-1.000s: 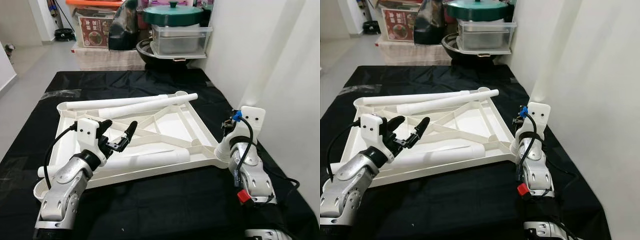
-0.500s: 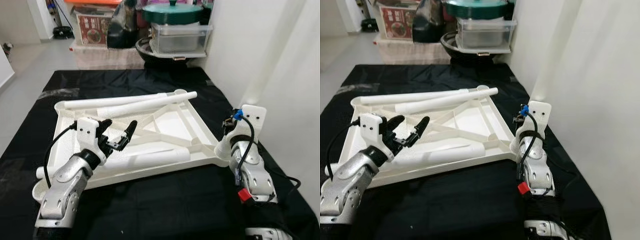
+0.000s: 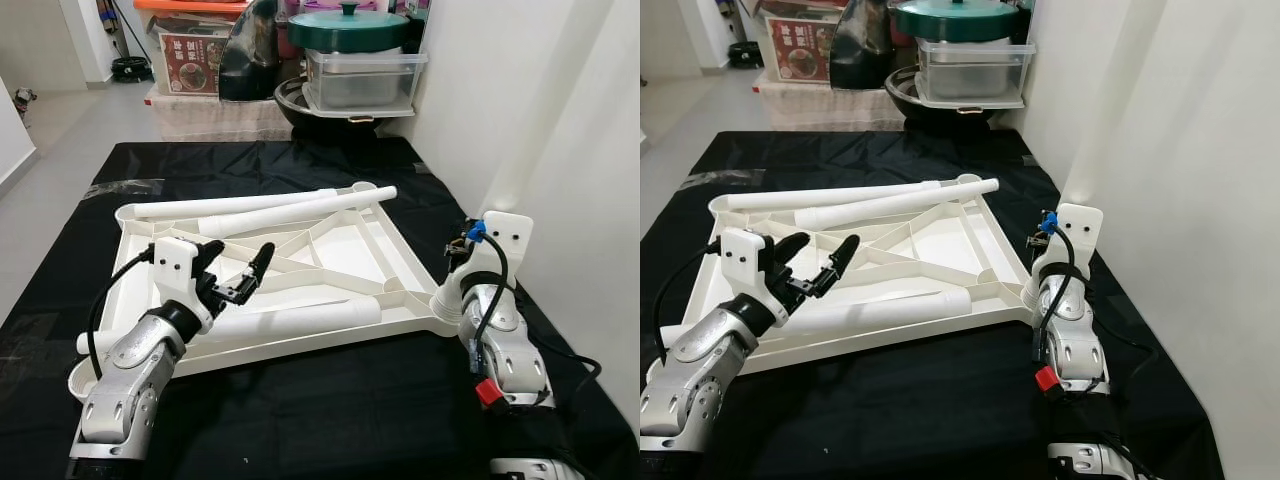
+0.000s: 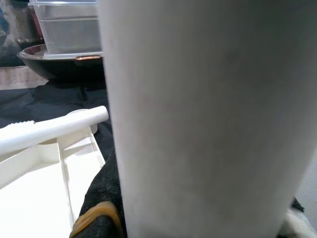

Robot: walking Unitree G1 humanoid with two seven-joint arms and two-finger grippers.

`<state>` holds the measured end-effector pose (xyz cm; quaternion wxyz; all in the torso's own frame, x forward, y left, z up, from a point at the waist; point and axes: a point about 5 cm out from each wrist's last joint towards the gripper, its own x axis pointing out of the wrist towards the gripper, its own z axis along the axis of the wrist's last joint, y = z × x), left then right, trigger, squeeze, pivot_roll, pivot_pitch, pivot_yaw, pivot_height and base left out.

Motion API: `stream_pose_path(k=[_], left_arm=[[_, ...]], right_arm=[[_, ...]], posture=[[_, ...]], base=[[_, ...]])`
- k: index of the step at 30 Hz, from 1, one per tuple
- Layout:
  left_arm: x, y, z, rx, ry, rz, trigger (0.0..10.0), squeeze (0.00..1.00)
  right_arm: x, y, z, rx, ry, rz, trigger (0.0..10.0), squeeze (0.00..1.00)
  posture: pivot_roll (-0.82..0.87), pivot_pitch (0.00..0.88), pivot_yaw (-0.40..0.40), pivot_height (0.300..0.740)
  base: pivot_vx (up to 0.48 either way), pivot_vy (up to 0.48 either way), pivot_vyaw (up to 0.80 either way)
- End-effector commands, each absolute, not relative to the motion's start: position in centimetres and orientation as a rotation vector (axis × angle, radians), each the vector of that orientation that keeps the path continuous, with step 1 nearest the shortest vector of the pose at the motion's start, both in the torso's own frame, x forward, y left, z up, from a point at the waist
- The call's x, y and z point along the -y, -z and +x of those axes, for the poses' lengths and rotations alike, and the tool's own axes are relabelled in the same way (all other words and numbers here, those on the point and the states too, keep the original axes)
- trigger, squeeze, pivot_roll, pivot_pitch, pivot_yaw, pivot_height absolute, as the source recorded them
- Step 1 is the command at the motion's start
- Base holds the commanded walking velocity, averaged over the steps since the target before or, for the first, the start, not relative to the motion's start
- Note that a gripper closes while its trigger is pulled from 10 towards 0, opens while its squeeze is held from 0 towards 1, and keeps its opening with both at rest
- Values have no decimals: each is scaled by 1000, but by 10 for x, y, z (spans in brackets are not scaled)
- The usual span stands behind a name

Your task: Building children table

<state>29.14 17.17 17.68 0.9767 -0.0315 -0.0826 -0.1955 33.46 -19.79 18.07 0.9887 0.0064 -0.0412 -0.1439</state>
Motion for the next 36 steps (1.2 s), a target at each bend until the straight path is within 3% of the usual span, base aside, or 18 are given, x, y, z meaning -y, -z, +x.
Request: stream_pose_path(k=[1, 24, 25, 26, 28, 29, 36], left_arm=[[-170, -175, 289, 154, 405, -59, 10000, 0], [-169, -174, 289, 153, 405, -61, 10000, 0], [-169, -174, 289, 153, 405, -62, 10000, 0], [-169, -174, 289, 153, 405, -62, 10000, 0], [-169, -174, 289, 153, 405, -62, 10000, 0], [-169, -174, 289, 153, 406, -62, 10000, 0], [-169, -174, 291, 152, 409, -63, 10000, 0]], right_arm=[[198, -178, 334, 63, 296, 14, 10000, 0], [200, -186, 335, 92, 300, 34, 10000, 0], [200, -187, 335, 100, 298, 39, 10000, 580], [199, -189, 334, 108, 298, 42, 10000, 949], [199, -189, 334, 108, 298, 42, 10000, 949], [199, -190, 334, 116, 297, 46, 10000, 1000], [202, -209, 330, 240, 325, 33, 10000, 1000]], posture=[[17, 0, -78, 740], [16, 0, -80, 740], [16, 0, -80, 740], [16, 0, -80, 740], [16, 0, -80, 740], [15, 0, -78, 740], [11, 0, -75, 740]], base=[[0, 0, 0], [0, 0, 0], [0, 0, 0], [0, 0, 0], [0, 0, 0], [0, 0, 0], [0, 0, 0]])
